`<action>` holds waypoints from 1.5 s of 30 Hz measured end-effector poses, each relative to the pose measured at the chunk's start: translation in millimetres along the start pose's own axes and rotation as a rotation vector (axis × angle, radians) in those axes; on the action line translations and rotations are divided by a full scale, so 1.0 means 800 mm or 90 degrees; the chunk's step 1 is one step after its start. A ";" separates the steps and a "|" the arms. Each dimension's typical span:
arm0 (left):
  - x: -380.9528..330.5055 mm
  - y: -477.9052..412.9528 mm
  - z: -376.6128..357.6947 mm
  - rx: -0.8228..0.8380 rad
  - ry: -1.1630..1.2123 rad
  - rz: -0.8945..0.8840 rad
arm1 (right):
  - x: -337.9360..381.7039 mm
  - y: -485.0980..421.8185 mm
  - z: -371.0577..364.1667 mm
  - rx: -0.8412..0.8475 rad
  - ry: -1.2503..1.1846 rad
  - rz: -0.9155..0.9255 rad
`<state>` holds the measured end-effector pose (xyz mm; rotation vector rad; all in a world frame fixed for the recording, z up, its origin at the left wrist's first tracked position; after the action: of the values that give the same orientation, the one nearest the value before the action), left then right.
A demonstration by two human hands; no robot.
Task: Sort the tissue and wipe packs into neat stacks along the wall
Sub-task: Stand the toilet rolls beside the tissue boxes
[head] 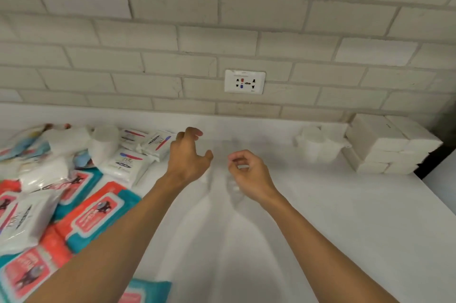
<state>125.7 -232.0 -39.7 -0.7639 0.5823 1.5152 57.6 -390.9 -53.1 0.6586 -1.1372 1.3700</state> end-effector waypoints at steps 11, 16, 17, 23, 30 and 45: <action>0.166 -0.057 0.165 -0.031 -0.068 0.059 | 0.073 -0.019 -0.213 0.080 -0.010 0.018; 0.221 -0.090 0.223 -0.032 -0.132 0.036 | 0.100 -0.037 -0.292 0.088 -0.031 0.010; 0.230 -0.096 0.232 -0.027 -0.149 0.043 | 0.103 -0.040 -0.306 0.090 -0.034 0.003; 0.262 -0.129 0.266 -0.008 -0.303 0.060 | 0.114 -0.057 -0.360 0.076 -0.027 -0.024; 0.262 -0.152 0.268 -0.011 -0.469 0.029 | 0.097 -0.085 -0.401 0.051 0.025 -0.030; 0.287 -0.232 0.255 0.100 -0.689 0.083 | 0.095 -0.135 -0.458 0.050 0.127 -0.090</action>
<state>284.6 88.8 -65.5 0.2689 -0.0787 1.7132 235.3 -46.7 -93.1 0.6316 -0.8662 1.3332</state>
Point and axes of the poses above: each hand's wrist, its own y-axis away from the middle knuckle, its own z-axis out of the back of the hand, x = y × z, the point moved 2 cm from there along -y, towards the middle knuckle, and after that the axes turned 14 degrees about z, right-handed, at the moved point
